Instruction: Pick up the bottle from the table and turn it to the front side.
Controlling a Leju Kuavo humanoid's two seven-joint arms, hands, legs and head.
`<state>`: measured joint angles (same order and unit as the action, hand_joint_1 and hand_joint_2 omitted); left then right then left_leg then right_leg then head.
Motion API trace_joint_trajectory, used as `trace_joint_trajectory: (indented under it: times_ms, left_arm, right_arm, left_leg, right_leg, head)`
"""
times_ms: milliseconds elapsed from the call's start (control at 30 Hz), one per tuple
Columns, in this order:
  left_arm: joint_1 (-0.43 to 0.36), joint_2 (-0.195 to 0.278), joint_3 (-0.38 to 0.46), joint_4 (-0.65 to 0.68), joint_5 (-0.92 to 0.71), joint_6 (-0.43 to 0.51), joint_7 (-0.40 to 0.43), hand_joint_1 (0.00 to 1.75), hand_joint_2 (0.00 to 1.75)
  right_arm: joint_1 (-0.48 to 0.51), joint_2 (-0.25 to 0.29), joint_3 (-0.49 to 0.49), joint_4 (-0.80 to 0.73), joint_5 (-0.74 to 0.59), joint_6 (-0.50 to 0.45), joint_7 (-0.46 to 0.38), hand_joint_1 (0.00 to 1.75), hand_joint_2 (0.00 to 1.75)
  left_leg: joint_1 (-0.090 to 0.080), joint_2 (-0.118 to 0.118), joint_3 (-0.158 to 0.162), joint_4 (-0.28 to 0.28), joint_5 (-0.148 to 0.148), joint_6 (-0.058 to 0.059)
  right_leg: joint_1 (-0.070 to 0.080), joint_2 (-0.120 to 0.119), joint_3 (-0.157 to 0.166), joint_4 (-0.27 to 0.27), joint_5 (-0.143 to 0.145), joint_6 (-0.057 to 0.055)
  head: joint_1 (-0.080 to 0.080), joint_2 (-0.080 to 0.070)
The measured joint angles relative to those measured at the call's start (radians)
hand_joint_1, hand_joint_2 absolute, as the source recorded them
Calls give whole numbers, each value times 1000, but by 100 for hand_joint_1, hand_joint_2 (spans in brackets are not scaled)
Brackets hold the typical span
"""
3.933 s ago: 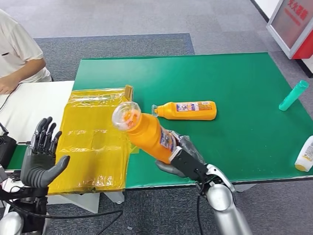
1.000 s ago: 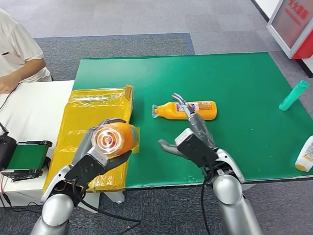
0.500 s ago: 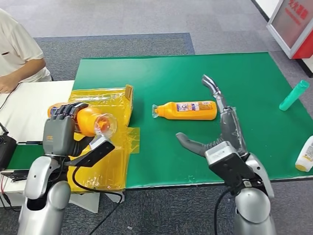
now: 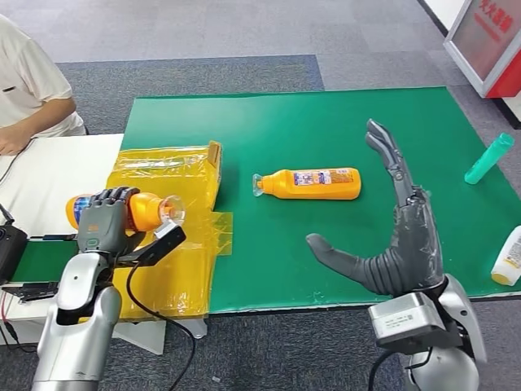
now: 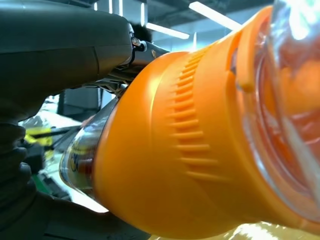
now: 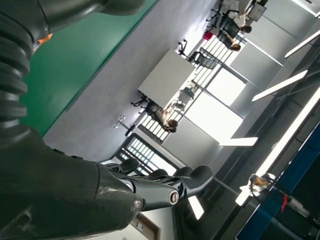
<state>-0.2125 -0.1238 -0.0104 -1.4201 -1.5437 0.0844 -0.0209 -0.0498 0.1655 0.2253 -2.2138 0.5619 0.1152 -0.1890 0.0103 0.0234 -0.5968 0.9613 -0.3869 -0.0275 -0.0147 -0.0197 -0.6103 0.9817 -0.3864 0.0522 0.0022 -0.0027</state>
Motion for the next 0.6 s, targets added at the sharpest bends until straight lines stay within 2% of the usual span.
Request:
trace_joint_trajectory:
  times_ms: [300,600]
  left_arm:
    - [-96,49,17,172,-8,-115,41,175,175]
    - [-193,66,17,265,-8,-211,56,175,175]
  right_arm:
    - [3,-11,12,-5,-29,11,-37,0,175]
    - [1,-13,11,-5,-37,17,-54,0,175]
  left_leg:
    - [0,0,0,0,0,0]
    - [0,0,0,0,1,-1]
  right_leg:
    - [0,0,0,0,0,0]
    - [0,0,0,0,1,0]
  head:
    - [0,0]
    - [0,0]
